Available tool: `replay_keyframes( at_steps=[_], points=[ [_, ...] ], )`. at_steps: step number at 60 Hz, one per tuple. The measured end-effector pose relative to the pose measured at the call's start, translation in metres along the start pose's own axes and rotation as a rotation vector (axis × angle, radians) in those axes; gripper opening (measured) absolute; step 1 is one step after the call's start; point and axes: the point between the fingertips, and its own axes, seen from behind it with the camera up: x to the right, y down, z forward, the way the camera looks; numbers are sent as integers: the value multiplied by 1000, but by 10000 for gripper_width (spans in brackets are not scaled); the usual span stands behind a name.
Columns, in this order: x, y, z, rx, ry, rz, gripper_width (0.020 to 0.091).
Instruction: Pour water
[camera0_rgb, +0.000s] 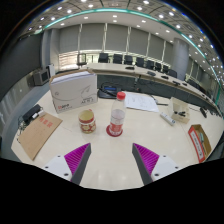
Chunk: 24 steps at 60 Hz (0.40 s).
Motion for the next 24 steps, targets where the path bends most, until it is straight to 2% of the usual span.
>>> replay_keyframes(
  at_steps=[11, 18, 24],
  points=[
    [-27, 26, -44, -16, 3, -5, 859],
    [-35, 27, -58, 9, 14, -3, 859],
    [-44, 29, -63, 1, -4, -23, 857]
  ],
)
